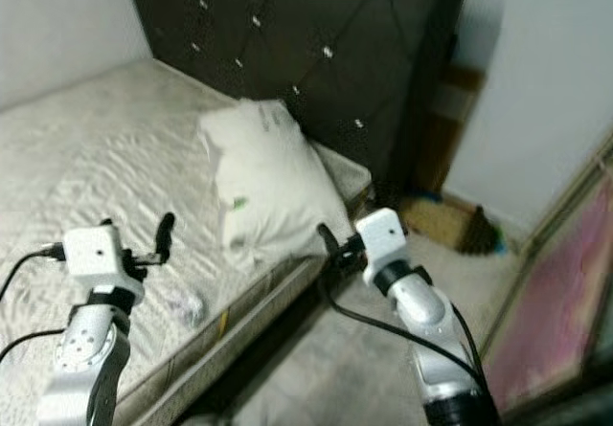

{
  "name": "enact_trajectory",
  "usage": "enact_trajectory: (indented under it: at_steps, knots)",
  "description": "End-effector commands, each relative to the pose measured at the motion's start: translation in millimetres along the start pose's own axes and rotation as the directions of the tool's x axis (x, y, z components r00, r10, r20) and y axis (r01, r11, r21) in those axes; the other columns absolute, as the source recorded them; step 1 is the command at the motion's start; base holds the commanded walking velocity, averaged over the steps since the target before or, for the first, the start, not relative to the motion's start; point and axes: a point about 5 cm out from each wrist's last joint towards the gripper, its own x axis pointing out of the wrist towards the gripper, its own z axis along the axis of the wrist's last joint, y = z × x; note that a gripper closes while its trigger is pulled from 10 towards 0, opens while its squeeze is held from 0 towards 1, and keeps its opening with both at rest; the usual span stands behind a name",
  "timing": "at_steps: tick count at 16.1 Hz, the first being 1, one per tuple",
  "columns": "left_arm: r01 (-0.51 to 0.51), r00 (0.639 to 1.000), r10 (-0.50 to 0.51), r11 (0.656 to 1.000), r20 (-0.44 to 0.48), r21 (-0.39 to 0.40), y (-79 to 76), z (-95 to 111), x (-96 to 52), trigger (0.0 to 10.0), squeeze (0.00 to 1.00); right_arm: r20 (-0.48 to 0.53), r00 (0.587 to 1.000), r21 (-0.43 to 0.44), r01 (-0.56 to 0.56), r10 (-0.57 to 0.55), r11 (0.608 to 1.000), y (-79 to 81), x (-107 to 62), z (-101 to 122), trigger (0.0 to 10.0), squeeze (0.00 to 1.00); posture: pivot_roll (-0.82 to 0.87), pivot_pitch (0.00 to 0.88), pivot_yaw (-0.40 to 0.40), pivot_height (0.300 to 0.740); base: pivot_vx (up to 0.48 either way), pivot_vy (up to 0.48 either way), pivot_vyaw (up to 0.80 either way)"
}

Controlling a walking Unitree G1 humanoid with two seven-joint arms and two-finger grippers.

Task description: Clean up the room

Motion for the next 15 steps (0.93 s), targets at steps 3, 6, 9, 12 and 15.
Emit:
enact_trajectory:
  at_steps: [3, 6, 9, 12, 15]
  knots:
    - [-0.074, 0.995, 0.074, 0.997, -0.068, 0.001, 7.6, -4.9, 4.3, 10.0, 0.00, 0.022, 0.999, -0.015, -0.040, 0.040, 0.999, 4.2, 7.4, 7.1, 10.0, 0.00, -0.02, 0.000, -0.014, 0.740, 0.000, 0.000, 0.80]
    - [-0.072, 0.997, 0.073, 0.997, -0.036, 0.016, 9.9, 4.2, 8.1, 10.0, 0.00, -0.004, 1.000, 0.032, -0.030, 0.030, 0.999, -2.3, 10.0, 8.6, 10.0, 0.00, 0.00, 0.000, -0.007, 0.740, 0.000, 0.000, 0.79]
    - [-0.060, 0.998, 0.061, 0.997, -0.033, 0.042, 6.8, 7.9, 7.0, 10.0, 0.00, -0.063, 0.998, 0.069, 0.017, -0.012, 0.997, -8.1, 14.3, 3.1, 10.0, 0.00, -0.01, 0.000, 0.000, 0.740, 0.000, 0.000, 0.79]
    - [-0.050, 0.997, 0.052, 0.998, -0.052, 0.048, 8.1, 3.2, 2.3, 10.0, 0.00, -0.077, 0.997, 0.050, 0.009, -0.005, 0.999, -0.3, 16.1, 4.8, 10.0, 0.00, -0.01, 0.000, 0.016, 0.740, 0.000, 0.000, 0.77]
    - [-0.059, 0.997, 0.062, 0.996, -0.042, 0.063, 9.7, 1.4, -2.0, 10.0, 0.00, -0.095, 0.994, 0.086, 0.067, -0.059, 0.994, 4.9, 11.3, -0.7, 10.0, 0.00, 0.00, 0.000, 0.008, 0.740, 0.000, 0.000, 0.72]
